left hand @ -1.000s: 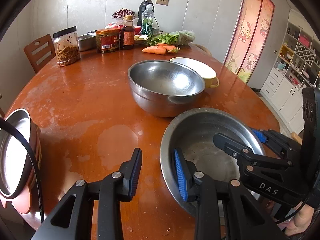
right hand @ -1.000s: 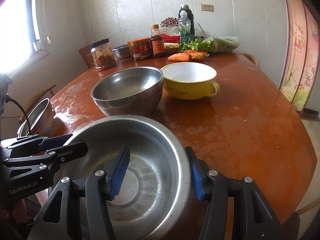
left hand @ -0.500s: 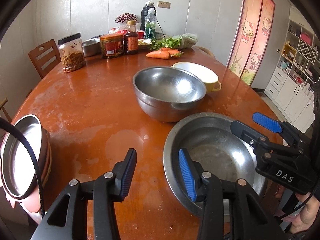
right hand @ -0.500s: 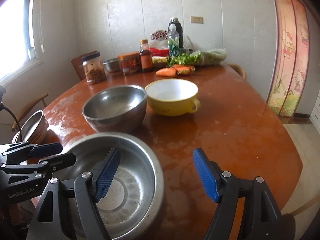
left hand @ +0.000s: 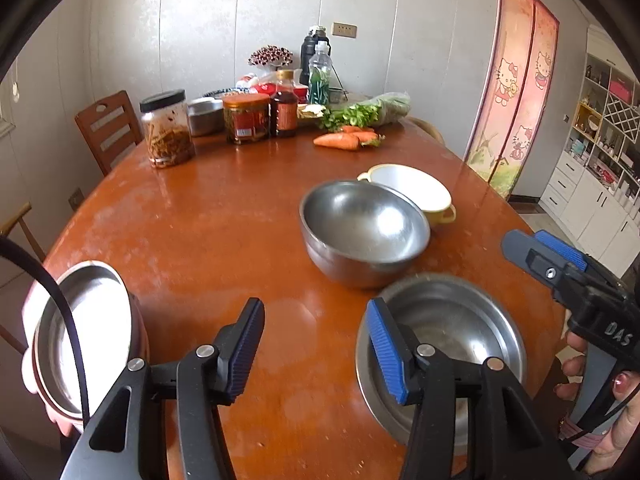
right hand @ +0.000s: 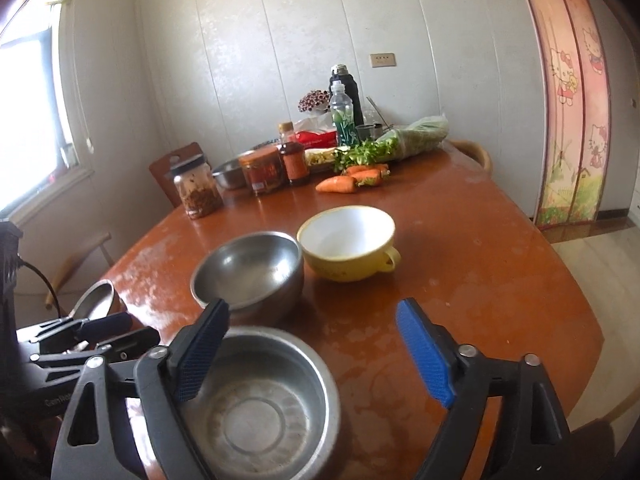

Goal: Organize plates and bowls
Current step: 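Move the left tool to the deep steel bowl and grasp its rim, then lift the deep steel bowl with the left tool and carry it over the basin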

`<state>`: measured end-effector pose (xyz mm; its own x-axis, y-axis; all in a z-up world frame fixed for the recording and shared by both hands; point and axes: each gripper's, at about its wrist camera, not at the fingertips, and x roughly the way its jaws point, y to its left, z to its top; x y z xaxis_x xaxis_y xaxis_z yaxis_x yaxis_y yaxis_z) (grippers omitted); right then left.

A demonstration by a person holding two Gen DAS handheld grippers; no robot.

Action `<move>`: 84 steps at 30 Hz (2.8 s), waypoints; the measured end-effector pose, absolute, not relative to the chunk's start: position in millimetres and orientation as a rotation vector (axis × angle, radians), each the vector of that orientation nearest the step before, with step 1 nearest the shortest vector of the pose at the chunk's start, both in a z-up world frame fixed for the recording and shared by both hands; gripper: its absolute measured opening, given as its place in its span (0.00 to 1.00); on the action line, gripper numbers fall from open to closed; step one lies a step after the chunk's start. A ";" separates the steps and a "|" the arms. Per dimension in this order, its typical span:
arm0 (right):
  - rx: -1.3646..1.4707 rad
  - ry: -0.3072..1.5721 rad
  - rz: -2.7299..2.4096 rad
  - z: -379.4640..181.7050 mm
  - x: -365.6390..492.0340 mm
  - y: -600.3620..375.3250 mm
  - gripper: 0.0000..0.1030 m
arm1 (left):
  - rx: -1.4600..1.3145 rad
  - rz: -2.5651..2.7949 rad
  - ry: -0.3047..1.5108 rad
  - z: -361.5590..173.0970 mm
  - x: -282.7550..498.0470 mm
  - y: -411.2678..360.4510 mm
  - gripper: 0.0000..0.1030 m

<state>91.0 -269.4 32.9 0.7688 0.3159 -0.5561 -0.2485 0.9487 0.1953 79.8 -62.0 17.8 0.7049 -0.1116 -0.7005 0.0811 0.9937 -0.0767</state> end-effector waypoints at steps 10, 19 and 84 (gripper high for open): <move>0.293 0.761 0.433 36.7 151.5 -264.7 0.91 | -0.027 -0.097 0.787 28.0 121.3 -64.3 0.55; 0.160 0.899 0.390 23.6 192.2 -240.2 0.91 | -0.063 -0.081 0.844 11.2 165.4 -58.9 0.57; 0.050 0.721 0.498 95.4 129.7 -230.3 0.27 | -0.100 -0.160 0.753 84.3 109.5 -79.1 0.24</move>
<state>129.7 -230.3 95.4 0.6401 0.4535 -0.6202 -0.4199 0.8825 0.2119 109.5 -79.1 84.3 0.7179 -0.1805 -0.6723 0.1088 0.9830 -0.1478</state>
